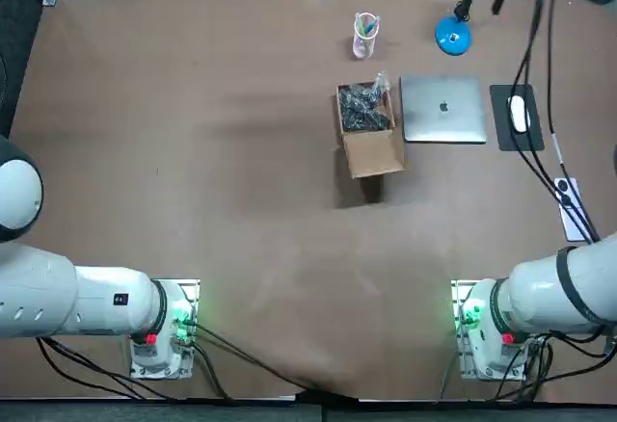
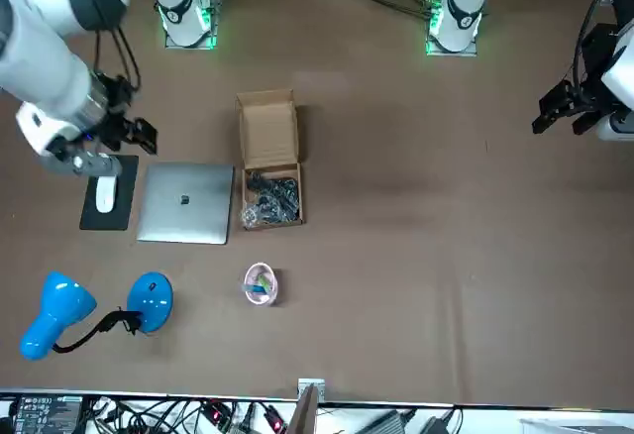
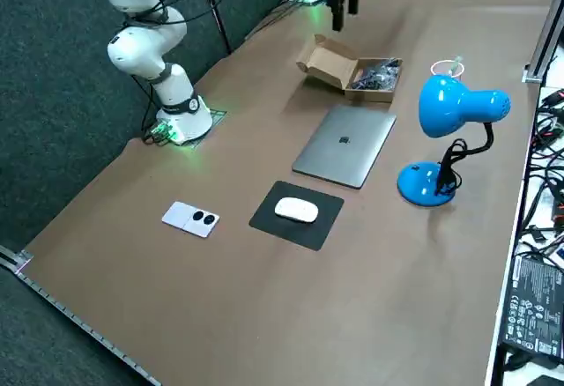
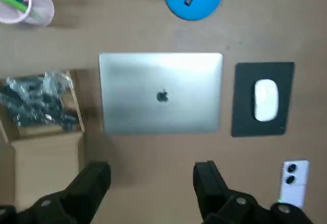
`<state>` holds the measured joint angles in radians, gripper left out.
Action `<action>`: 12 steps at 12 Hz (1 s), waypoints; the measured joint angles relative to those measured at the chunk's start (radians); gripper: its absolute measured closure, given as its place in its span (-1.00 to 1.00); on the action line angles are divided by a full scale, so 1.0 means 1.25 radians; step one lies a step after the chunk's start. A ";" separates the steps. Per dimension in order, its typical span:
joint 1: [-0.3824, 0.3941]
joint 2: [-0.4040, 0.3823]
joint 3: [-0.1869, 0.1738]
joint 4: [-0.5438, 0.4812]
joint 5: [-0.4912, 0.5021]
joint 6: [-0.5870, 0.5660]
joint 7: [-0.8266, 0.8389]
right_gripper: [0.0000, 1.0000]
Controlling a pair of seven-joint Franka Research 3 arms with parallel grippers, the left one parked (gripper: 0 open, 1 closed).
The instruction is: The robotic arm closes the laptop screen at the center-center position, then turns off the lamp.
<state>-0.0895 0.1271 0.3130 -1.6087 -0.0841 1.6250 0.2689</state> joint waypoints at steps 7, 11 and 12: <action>-0.012 -0.143 -0.139 -0.002 0.067 -0.111 -0.165 -1.00; 0.008 -0.155 -0.208 -0.036 0.068 -0.071 -0.180 -1.00; 0.013 -0.155 -0.219 -0.047 0.068 -0.055 -0.180 -1.00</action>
<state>-0.0734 -0.0662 0.0391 -1.6680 0.0011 1.5558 0.0445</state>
